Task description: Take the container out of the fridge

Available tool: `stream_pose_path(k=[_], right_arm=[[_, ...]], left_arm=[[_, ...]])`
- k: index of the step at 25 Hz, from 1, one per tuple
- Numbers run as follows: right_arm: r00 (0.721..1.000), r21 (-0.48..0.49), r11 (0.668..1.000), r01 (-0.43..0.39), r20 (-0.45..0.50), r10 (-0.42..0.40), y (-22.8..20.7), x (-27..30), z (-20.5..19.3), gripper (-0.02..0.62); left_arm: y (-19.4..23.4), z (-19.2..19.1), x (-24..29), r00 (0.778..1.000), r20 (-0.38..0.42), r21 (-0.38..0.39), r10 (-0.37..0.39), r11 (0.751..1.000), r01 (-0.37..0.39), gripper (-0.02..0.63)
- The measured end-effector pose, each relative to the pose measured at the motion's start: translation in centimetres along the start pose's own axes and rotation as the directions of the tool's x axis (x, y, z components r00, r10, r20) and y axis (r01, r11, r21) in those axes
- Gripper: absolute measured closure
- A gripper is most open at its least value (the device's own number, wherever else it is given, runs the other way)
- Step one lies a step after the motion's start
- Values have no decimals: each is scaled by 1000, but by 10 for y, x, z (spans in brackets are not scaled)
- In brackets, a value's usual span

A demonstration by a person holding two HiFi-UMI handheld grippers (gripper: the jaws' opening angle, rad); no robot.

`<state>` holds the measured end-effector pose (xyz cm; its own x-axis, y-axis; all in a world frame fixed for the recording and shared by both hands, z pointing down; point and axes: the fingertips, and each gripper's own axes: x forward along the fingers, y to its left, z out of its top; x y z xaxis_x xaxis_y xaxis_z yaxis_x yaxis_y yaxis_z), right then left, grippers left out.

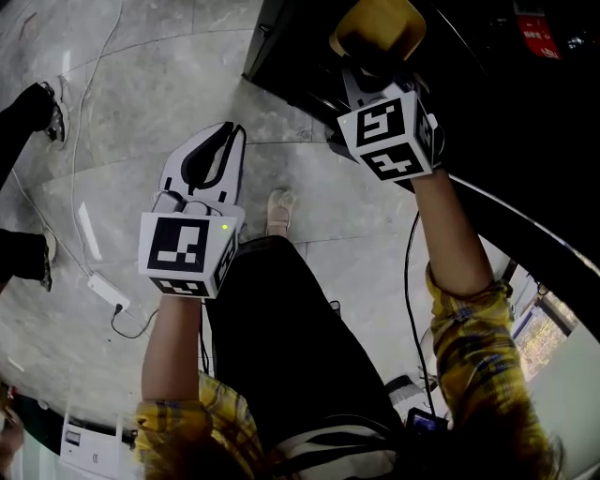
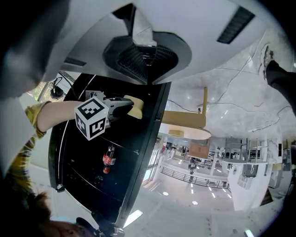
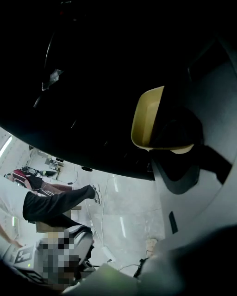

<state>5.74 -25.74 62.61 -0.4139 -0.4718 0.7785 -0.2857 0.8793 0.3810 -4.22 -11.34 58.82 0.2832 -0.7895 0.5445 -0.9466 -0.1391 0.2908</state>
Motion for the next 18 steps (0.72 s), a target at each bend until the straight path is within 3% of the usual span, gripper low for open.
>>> stream_pose_path(k=[18], right_arm=[[997, 81, 994, -68, -18, 70, 51, -60, 13, 552]], left_arm=[[5, 23, -63, 1000, 9, 31, 8, 999, -8, 566]])
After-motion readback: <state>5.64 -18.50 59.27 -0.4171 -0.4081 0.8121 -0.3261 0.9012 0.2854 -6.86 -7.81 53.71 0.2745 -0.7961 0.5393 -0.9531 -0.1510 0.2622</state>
